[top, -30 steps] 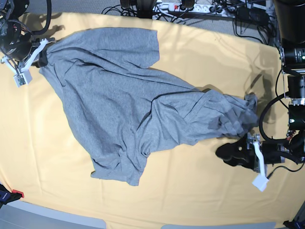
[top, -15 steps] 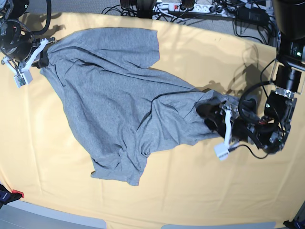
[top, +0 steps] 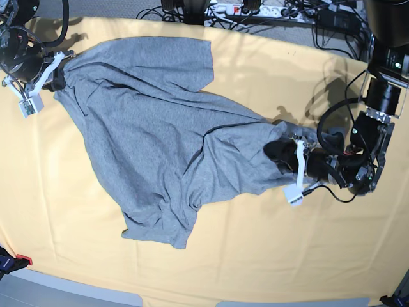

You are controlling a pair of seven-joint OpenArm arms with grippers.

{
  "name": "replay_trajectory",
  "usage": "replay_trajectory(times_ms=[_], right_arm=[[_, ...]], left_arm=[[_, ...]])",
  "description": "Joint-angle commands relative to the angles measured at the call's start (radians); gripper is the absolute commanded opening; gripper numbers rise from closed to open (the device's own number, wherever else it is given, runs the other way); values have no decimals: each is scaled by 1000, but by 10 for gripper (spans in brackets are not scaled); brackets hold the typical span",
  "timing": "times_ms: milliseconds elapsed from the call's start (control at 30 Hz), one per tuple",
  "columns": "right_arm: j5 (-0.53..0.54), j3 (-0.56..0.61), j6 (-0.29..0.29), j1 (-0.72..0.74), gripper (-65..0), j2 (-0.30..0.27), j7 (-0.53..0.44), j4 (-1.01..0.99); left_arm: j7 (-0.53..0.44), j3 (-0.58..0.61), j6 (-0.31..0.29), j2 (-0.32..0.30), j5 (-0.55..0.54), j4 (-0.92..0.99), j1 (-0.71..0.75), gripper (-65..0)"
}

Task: Layout the t-shirt on the table in an organized manner, then fold the t-shirt properly
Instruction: 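Regrasp the shirt hem with the left gripper and pull it outward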

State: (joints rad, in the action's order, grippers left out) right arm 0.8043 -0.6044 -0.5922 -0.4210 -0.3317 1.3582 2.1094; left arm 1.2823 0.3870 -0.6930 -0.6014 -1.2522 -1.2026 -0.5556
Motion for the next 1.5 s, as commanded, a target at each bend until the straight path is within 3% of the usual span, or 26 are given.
replay_trajectory(times_ms=[0,167,467,767,900,1033,1200,1467], right_arm=[[10,-9,-4,3,-650,-15,-12,18],[10,-9,-39,3,-650,-15,-12,18],[10,-9,-39,3,-650,-15,-15,18],[10,-9,-40,3,-650,-15,-15,18],[10,-9,-40,2,-650,-14,-14,18],[10,-9,-40,3,-650,-15,-15,18],[10,-9,-40,3,-650,-15,-14,18],[10,-9,-40,3,-650,-14,-14,18]], left_arm=[[-14,-10,-5,-14,-24,-13,-39,-650],[-11,-10,-5,-14,-39,-13,-70,-650],[-18,-46,-5,-23,-23,-13,-153,-650],[-265,-204,-5,-22,341,-13,-194,-650],[-391,-208,53,-21,537,-12,-187,-650],[-502,-208,149,-21,668,19,-187,-650],[-608,-208,214,-21,751,69,-188,-650],[-689,-208,232,-21,804,72,-210,-650]])
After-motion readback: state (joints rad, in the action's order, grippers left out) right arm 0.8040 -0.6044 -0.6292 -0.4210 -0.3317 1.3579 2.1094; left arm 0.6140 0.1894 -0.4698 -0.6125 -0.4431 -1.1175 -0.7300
